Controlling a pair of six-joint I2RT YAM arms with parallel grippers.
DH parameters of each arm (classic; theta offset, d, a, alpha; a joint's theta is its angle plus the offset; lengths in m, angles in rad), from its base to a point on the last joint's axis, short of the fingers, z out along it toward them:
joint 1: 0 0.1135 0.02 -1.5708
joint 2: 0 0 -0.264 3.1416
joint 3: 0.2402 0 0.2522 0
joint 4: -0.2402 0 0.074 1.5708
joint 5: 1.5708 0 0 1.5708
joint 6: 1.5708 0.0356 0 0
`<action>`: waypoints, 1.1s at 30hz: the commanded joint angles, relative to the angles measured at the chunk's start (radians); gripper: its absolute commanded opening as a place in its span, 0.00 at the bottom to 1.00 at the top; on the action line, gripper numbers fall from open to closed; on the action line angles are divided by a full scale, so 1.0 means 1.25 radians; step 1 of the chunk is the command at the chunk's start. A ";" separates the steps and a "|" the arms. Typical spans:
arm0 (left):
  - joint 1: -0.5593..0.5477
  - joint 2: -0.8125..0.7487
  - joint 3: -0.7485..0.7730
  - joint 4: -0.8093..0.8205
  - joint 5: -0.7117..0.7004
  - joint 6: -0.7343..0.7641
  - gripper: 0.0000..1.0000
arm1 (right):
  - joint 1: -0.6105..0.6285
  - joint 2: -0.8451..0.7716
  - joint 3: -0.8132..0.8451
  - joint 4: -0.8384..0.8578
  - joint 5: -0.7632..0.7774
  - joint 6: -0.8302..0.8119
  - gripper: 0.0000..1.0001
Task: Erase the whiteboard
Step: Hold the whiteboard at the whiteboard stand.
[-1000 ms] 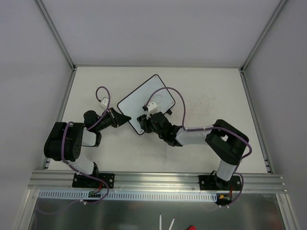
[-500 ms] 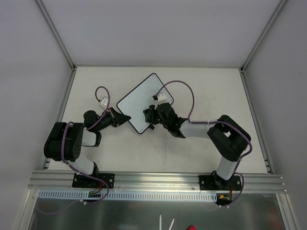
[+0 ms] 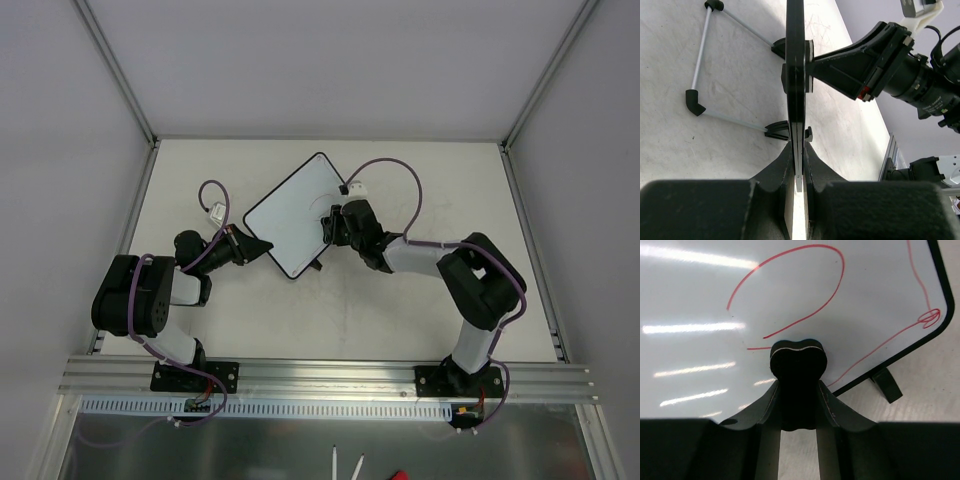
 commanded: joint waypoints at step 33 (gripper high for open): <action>-0.005 -0.025 0.016 0.201 0.067 -0.001 0.00 | -0.102 0.069 0.268 -0.213 0.005 -0.029 0.00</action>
